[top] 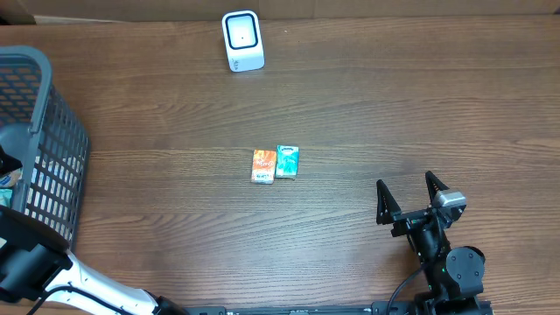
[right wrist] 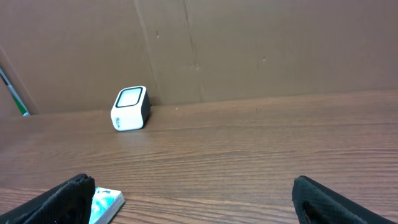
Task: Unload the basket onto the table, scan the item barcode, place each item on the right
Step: 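Close the left gripper on the beige plastic pouch in the basket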
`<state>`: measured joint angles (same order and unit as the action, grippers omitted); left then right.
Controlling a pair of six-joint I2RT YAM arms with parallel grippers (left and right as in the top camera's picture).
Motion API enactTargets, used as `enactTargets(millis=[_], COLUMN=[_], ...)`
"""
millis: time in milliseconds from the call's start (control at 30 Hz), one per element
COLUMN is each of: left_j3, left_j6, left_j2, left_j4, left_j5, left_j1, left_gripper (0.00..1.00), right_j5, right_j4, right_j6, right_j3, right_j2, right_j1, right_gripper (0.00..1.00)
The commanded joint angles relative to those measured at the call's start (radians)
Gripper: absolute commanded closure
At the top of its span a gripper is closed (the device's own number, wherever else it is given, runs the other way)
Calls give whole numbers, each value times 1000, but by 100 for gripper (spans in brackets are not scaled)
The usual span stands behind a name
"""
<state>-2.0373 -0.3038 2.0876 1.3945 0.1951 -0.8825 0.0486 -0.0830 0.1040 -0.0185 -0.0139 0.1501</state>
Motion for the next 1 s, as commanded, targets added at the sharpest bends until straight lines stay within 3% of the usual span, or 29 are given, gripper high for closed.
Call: enactTargets(millis=[0,100,200,367,400,467,500,567,667,733,767,967], left_j3=[7,61,114,159,161,163,163,165,180,203,218,357], left_j6=[118,203,278,285,286,323,372,454,510,519,520,519], left_j2=[-31,-31,-31,-31,-31,-31,-31,-31,-31,-31,-31,-31], left_j4=[31,24,16,16,21,39,44,50,39,14,-3,-130], left_j5=[-100,-106,-36,61,61,33,-6,-97,-164,-172,-172,-186], left_j1=[14,12,13,13,14,18,19,26,42,53,58,90], left_gripper=[90,89,67,65,67,91,95,94,86,66,61,50], right_j5=[5,5,5,5,5,5,5,5,5,5,5,5], right_j4=[3,3,3,3,3,3,3,3,3,3,3,3], right_j6=[3,3,3,3,3,3,3,3,3,3,3,3], right_j3=[11,11,11,11,11,11,11,11,11,11,11,11], right_j2=[11,11,11,11,11,11,11,11,11,11,11,11], right_j1=[-5,-5,-5,-5,-5,-5,-5,-5,-5,-5,-5,-5], right_gripper=[0,0,0,0,0,0,0,0,0,0,0,0])
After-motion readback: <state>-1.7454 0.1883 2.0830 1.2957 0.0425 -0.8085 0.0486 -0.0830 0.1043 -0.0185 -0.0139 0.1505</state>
